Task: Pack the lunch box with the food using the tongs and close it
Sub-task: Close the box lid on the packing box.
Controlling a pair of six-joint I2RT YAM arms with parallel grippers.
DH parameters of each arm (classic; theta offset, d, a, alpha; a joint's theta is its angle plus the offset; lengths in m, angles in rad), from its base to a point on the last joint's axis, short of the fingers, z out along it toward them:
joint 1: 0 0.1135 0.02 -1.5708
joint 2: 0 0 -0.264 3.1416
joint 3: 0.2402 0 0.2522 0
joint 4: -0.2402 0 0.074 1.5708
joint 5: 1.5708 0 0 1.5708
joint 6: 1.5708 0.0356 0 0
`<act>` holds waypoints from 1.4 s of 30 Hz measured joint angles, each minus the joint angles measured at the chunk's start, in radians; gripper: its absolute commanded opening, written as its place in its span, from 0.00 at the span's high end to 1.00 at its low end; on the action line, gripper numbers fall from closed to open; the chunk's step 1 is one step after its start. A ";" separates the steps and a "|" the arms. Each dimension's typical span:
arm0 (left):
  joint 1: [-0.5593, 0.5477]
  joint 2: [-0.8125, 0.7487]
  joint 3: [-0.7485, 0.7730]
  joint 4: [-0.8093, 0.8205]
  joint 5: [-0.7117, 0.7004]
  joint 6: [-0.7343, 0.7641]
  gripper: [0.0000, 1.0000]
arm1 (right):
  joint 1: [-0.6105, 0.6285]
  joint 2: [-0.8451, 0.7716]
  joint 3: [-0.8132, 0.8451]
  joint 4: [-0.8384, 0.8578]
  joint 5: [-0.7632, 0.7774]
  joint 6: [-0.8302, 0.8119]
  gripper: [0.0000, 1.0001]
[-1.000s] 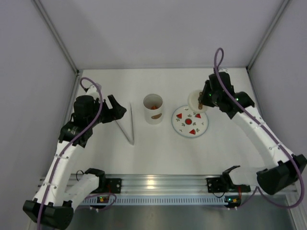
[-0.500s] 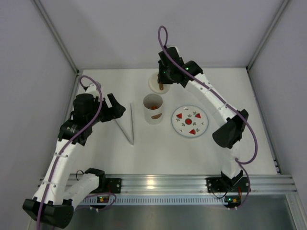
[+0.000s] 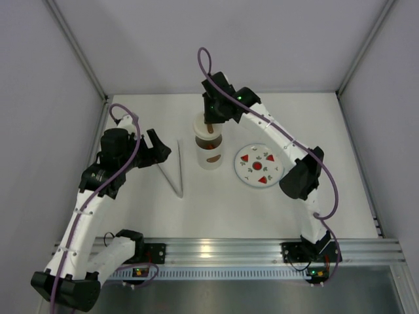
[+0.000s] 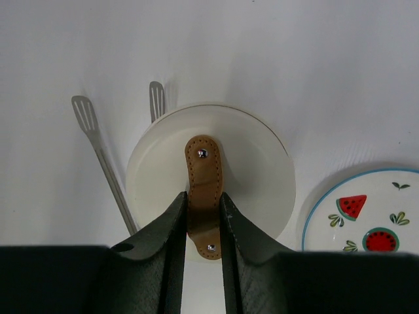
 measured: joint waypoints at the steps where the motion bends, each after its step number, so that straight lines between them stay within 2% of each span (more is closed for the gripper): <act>1: 0.000 0.000 0.000 0.000 0.000 0.000 0.14 | 0.006 0.000 0.000 0.000 0.001 0.000 1.00; 18: 0.000 0.000 0.000 0.000 0.000 0.005 0.14 | 0.052 -0.001 -0.086 -0.006 0.050 0.000 1.00; 42: 0.000 -0.001 0.013 -0.002 0.001 0.007 0.14 | 0.056 -0.004 -0.093 -0.008 0.069 -0.001 1.00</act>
